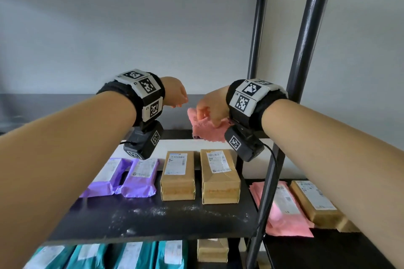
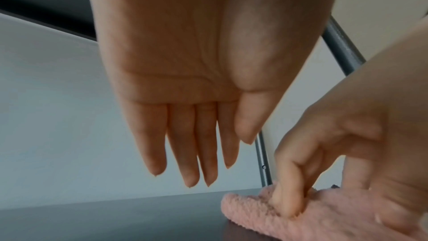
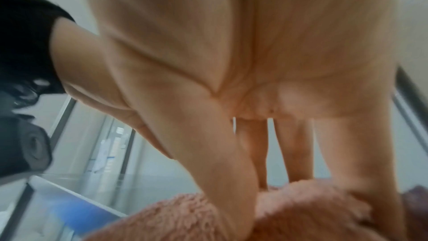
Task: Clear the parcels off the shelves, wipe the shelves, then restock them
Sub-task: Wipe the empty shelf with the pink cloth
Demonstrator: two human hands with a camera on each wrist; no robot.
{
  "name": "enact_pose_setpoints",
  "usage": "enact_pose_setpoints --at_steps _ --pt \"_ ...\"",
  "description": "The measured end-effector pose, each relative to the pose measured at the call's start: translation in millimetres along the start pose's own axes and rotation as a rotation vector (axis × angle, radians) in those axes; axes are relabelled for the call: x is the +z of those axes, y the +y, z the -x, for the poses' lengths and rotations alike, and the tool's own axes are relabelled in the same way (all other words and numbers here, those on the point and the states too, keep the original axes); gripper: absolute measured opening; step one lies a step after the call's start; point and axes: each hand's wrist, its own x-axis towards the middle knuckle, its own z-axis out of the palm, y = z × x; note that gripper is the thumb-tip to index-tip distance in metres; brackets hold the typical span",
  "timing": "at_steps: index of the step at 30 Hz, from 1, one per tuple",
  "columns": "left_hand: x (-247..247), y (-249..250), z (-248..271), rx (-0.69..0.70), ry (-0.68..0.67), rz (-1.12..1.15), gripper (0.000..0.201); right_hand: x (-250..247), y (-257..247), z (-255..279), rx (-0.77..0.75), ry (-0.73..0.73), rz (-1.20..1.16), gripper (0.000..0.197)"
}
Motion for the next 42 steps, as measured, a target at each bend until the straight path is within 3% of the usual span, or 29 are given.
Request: enact_pose_setpoints --at_steps 2,8,12,14,21,26,33,35,37,39,42 --pt "0.9 -6.3 14.6 -0.040 0.022 -0.017 0.032 2.3 -5.0 15.3 -0.031 0.025 0.015 0.028" --pt "13.0 -27.7 48.0 -0.107 0.103 -0.102 0.036 40.3 0.4 17.6 -0.065 0.342 -0.148 0.051" --pt "18.9 -48.0 59.5 -0.141 0.147 -0.123 0.039 49.7 -11.3 -5.3 -0.036 0.373 -0.125 0.024" --pt "18.4 -61.4 64.3 -0.141 0.176 -0.088 0.038 47.3 -22.3 -9.1 -0.048 0.402 -0.151 0.020" --pt "15.1 -122.8 85.4 -0.160 0.177 -0.056 0.037 41.8 -94.8 -39.7 -0.069 0.491 -0.096 0.054" --pt "13.5 -160.9 95.1 -0.155 0.234 -0.013 0.033 48.5 -136.6 -56.2 -0.129 0.602 -0.097 0.032" --pt "28.4 -177.7 105.2 -0.057 0.300 -0.030 0.028 53.1 -106.9 -40.6 -0.046 0.588 -0.250 0.037" --pt "31.0 -183.8 108.5 -0.031 0.325 -0.051 0.030 48.6 -118.2 -45.0 0.016 0.543 -0.171 0.041" --pt "31.8 -190.7 112.9 -0.001 0.325 -0.079 0.031 44.3 -135.0 -54.2 0.036 0.508 -0.093 0.030" --pt "31.2 -197.8 117.2 0.014 0.326 -0.098 0.032 40.6 -151.0 -61.2 0.027 0.509 -0.118 0.023" --pt "30.0 -208.8 120.1 0.003 0.340 -0.117 0.031 39.9 -175.2 -68.4 -0.022 0.527 -0.162 0.027"
